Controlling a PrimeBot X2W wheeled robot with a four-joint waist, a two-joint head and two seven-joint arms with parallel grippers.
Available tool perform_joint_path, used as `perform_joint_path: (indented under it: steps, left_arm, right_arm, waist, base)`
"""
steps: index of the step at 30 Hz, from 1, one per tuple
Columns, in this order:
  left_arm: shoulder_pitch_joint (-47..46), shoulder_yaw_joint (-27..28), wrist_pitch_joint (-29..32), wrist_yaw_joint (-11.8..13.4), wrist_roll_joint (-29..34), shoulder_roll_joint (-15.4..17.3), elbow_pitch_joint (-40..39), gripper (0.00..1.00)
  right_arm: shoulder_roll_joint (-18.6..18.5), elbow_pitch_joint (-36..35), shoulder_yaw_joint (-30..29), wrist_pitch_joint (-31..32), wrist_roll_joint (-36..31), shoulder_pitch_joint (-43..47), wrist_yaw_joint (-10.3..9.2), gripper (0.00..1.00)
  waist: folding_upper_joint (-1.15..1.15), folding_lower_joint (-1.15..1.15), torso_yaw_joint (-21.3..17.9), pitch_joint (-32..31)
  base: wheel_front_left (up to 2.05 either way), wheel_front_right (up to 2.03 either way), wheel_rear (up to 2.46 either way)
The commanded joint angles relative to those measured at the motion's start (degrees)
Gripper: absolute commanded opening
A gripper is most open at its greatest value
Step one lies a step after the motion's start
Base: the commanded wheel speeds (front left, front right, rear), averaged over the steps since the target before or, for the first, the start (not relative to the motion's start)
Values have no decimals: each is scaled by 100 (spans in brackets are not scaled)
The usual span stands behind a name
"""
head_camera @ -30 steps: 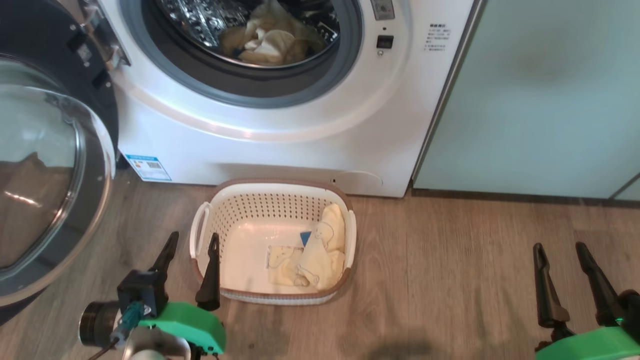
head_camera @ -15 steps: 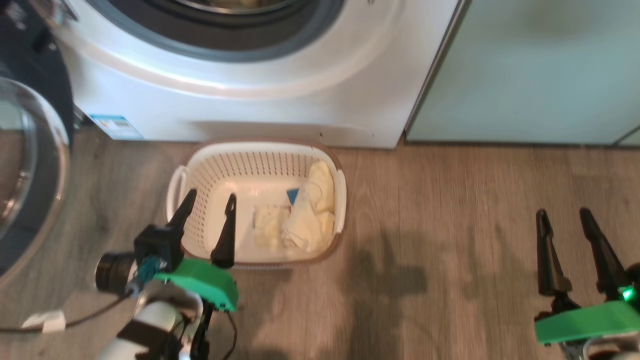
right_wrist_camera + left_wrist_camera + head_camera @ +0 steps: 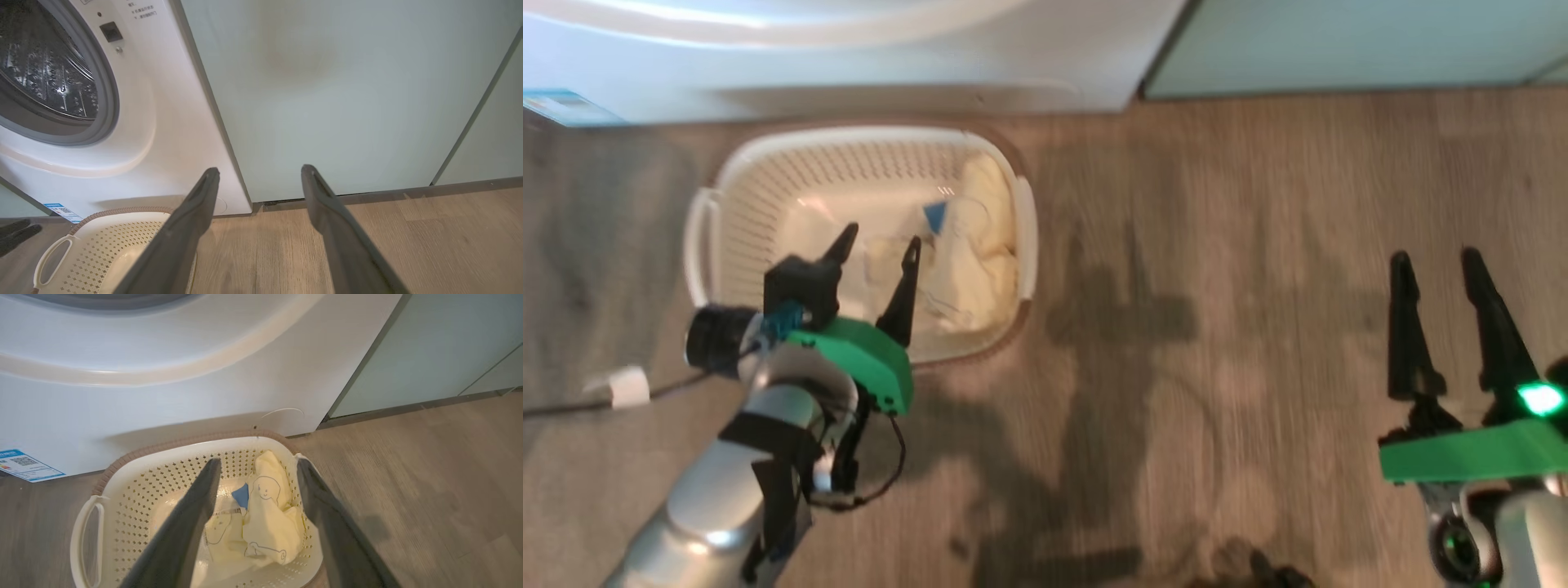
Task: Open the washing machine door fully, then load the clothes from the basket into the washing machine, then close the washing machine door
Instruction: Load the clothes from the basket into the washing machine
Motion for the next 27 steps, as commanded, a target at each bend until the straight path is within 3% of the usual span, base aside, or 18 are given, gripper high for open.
perform_joint_path:
  steps: [1,14,27]
  left_arm:
    - [-265,142,52,-76,17,126,7,100]
    - [-1353,-89,592,-675,-72,143,1475,100]
    - [-2273,-77,827,-988,-243,38,3191,100]
  right_arm:
    - [-62,-102,182,-81,91,-189,-16,100]
    - [-62,-98,538,-141,762,-696,-16,100]
    - [-62,-126,911,-142,1191,-927,-16,100]
  waist:
    - [0,-2,-382,550]
    - [0,-2,-1023,1703]
    - [0,-2,-1422,2159]
  base:
    - [0,0,0]
    - [0,0,0]
    - [0,0,0]
